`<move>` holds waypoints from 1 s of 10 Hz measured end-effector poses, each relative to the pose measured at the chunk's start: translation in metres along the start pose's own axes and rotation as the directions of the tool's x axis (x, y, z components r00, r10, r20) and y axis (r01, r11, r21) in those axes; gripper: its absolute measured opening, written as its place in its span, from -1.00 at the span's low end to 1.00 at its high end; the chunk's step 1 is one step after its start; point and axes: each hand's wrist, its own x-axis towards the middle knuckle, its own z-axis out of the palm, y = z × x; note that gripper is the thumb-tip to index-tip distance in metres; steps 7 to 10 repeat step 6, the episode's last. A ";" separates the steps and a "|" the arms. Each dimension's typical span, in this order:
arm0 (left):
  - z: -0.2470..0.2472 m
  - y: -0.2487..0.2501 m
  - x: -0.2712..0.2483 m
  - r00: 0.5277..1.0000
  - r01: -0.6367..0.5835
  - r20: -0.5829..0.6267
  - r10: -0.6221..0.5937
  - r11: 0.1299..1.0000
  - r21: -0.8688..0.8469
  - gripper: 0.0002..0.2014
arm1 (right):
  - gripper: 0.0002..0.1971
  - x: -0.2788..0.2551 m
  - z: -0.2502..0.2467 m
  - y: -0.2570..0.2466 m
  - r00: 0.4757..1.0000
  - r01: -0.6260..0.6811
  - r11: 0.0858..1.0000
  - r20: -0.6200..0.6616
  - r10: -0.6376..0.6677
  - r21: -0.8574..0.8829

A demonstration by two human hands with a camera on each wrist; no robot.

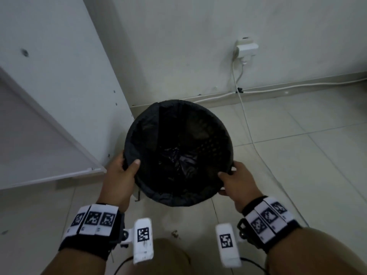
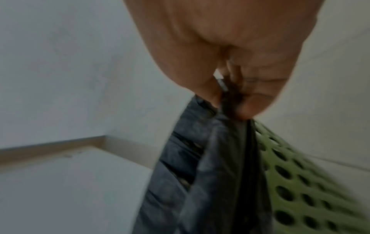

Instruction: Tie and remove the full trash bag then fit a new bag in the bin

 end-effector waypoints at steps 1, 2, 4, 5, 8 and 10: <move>-0.006 -0.018 -0.015 0.999 0.032 -0.038 -0.030 0.999 0.034 -0.60 | -0.73 0.003 -0.001 -0.006 0.996 0.083 0.996 -0.021 -0.082 0.041; -0.003 -0.028 -0.029 0.996 0.024 -0.093 -0.014 0.995 0.100 -0.61 | -0.77 0.010 -0.006 -0.015 0.995 0.097 0.994 0.019 -0.098 0.046; 0.008 -0.030 -0.013 0.982 0.074 -0.185 -0.043 0.984 0.163 -0.63 | -0.73 0.021 -0.011 -0.019 0.996 0.074 0.995 0.054 -0.077 0.068; 0.006 -0.017 0.001 0.981 0.132 -0.175 -0.080 0.943 0.305 -0.61 | -0.71 0.024 -0.008 -0.028 0.995 0.041 0.995 0.085 -0.049 0.090; 0.007 0.000 -0.012 0.972 0.210 -0.174 -0.157 0.911 0.354 -0.55 | -0.44 0.020 -0.009 -0.026 0.997 -0.022 1.000 0.068 0.023 -0.014; 0.007 0.000 -0.012 0.972 0.210 -0.174 -0.157 0.911 0.354 -0.55 | -0.44 0.020 -0.009 -0.026 0.997 -0.022 1.000 0.068 0.023 -0.014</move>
